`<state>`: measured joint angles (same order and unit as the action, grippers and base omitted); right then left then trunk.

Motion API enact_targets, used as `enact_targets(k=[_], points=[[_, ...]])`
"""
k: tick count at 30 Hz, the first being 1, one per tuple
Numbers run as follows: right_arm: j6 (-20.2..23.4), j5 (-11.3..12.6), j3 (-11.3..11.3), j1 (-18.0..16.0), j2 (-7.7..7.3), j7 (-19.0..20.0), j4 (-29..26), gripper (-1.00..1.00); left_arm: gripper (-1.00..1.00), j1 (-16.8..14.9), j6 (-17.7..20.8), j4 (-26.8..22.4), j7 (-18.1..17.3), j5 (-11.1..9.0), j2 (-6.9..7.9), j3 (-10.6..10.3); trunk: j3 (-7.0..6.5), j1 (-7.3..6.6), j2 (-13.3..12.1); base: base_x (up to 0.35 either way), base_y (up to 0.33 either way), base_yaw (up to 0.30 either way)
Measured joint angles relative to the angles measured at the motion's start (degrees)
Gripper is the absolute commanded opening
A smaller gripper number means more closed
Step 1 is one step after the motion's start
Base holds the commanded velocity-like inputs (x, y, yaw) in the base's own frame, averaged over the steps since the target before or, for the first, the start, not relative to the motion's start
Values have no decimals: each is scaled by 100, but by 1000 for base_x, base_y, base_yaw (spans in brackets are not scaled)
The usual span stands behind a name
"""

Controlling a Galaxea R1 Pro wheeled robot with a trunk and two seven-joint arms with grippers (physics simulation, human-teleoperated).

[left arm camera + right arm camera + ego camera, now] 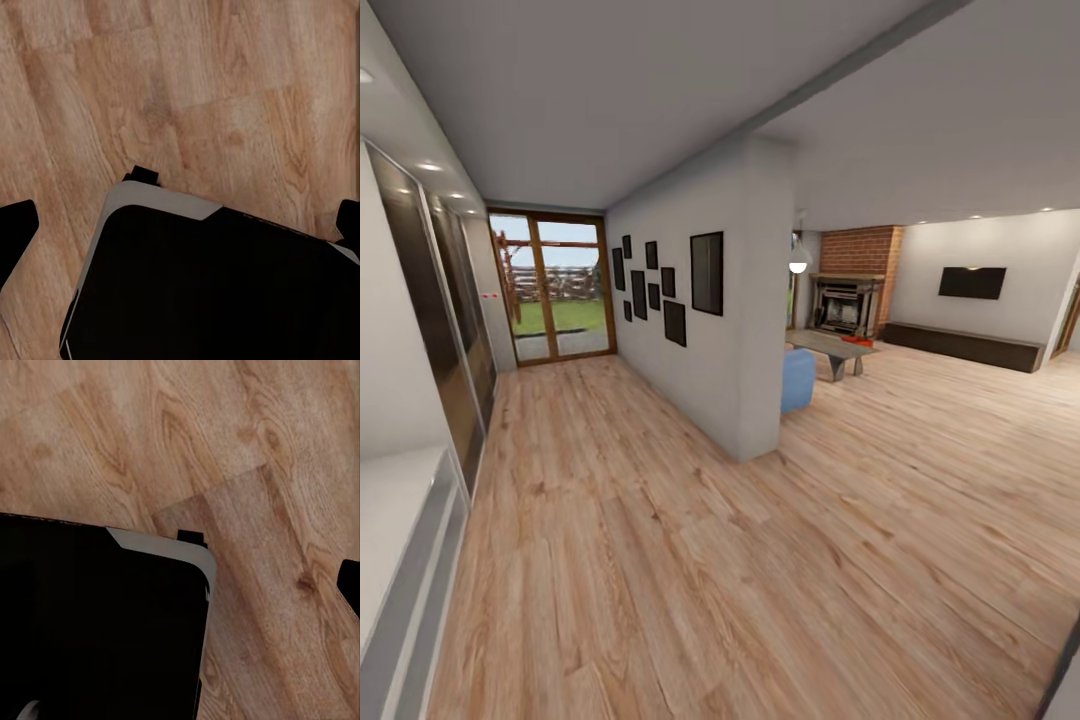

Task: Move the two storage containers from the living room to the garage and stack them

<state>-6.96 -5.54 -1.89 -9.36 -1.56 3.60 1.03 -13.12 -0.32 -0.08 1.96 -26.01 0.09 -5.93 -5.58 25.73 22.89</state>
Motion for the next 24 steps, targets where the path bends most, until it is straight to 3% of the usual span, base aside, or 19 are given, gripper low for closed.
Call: enact_targets(k=[24], points=[[0,21,13,0,-12,-2,0,100,100,1,0,0,0,0,0,0,0,0,0,322,0,0]])
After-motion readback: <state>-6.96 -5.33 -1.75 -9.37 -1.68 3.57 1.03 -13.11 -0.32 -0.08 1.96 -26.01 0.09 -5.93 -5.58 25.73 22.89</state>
